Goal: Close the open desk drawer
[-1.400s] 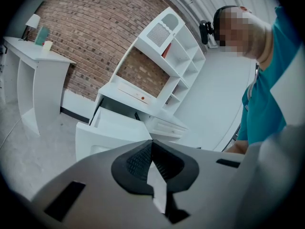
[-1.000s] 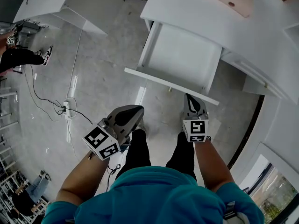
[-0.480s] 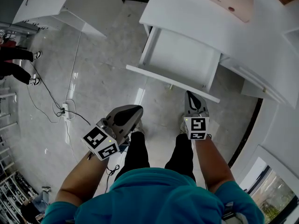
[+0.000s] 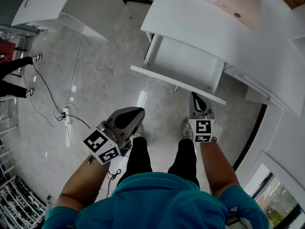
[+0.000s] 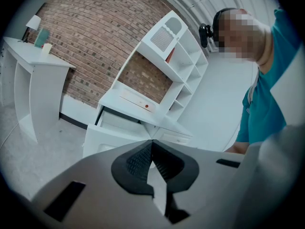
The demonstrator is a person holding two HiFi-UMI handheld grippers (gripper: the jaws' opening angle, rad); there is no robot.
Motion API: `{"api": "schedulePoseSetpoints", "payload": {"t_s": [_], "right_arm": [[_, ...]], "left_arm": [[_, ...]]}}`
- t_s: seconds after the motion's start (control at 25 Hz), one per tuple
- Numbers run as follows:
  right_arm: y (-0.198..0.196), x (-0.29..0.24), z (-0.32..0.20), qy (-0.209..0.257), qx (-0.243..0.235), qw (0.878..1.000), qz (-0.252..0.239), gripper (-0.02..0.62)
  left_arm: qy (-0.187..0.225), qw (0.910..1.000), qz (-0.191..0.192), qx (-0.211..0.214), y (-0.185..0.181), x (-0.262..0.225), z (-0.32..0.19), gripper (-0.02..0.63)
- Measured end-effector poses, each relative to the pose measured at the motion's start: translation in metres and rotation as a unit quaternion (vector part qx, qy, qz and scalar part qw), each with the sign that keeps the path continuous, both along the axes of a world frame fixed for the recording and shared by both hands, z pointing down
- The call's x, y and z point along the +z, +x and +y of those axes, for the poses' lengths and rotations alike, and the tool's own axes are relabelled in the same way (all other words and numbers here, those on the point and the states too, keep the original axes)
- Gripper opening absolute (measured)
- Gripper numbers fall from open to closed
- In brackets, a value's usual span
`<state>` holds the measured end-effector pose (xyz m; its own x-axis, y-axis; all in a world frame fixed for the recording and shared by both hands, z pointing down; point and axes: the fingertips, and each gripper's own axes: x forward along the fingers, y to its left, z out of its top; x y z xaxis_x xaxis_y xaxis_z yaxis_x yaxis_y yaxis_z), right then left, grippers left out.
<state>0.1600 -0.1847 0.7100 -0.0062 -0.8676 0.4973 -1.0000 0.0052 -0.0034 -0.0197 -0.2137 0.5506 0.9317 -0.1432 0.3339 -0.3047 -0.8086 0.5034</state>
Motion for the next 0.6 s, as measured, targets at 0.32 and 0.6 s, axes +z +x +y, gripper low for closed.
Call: {"api": "schedulePoseSetpoints", "payload": {"t_s": [0.32, 0.6], "right_arm": [[0.017, -0.001, -0.022, 0.000, 0.004, 1.000, 0.001, 0.021], [0.031, -0.004, -0.038, 0.000, 0.007, 1.000, 0.004, 0.021]], "left_arm": [[-0.001, 1.0000, 0.003, 0.000, 0.014, 0.000, -0.020, 0.006], [0.000, 1.0000, 0.006, -0.001, 0.022, -0.002, -0.033, 0.006]]}}
